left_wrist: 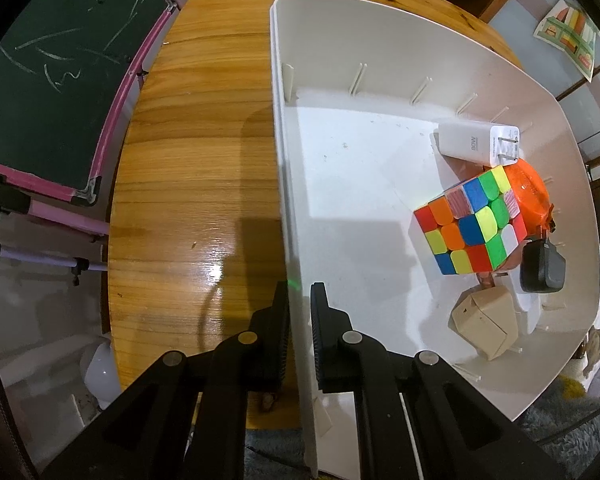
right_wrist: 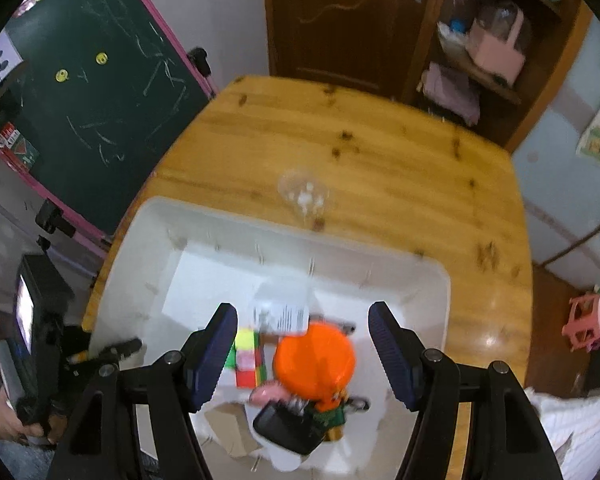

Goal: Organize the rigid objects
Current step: 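Move the right tool to the clear plastic box and grasp it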

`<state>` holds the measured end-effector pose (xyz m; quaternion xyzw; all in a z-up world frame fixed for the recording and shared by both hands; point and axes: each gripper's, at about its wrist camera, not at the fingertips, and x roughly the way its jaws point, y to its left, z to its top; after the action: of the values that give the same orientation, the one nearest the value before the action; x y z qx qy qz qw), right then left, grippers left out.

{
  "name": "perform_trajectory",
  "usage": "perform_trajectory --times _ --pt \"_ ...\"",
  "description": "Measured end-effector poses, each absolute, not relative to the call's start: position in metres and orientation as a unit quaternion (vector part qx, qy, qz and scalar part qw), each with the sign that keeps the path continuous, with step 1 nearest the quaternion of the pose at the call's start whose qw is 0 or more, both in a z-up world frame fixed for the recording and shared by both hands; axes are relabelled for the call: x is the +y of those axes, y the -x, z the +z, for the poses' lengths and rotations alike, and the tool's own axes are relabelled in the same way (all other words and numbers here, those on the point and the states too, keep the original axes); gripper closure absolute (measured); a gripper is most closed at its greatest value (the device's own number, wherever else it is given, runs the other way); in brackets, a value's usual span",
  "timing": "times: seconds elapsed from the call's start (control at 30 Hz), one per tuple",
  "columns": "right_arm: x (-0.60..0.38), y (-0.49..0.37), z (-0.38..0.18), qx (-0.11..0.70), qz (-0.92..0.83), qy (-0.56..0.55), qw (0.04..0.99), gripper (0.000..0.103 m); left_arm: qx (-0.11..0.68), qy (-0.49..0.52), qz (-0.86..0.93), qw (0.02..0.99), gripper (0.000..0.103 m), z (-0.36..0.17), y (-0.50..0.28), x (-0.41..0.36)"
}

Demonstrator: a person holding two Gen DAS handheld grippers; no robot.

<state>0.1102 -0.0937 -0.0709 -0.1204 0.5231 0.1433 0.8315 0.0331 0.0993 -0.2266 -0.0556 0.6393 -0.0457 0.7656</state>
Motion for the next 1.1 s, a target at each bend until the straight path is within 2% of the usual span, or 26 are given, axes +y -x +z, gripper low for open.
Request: perform_trajectory --times 0.27,0.47,0.7,1.1 --pt "-0.075 -0.172 -0.037 0.5 0.163 0.133 0.84 0.034 0.64 0.066 -0.048 0.764 0.094 -0.227 -0.033 0.101" --pt "-0.063 -0.215 -0.042 0.507 0.18 0.128 0.833 0.034 0.642 0.068 -0.048 0.762 0.094 -0.228 -0.035 0.101" --pt "-0.044 -0.25 -0.078 0.533 0.224 0.164 0.799 0.034 0.645 0.069 -0.049 0.76 0.094 -0.227 -0.036 0.102" --pt "-0.028 -0.284 -0.18 0.6 0.255 0.22 0.726 0.034 0.652 0.066 -0.045 0.754 0.094 -0.23 -0.04 0.1"
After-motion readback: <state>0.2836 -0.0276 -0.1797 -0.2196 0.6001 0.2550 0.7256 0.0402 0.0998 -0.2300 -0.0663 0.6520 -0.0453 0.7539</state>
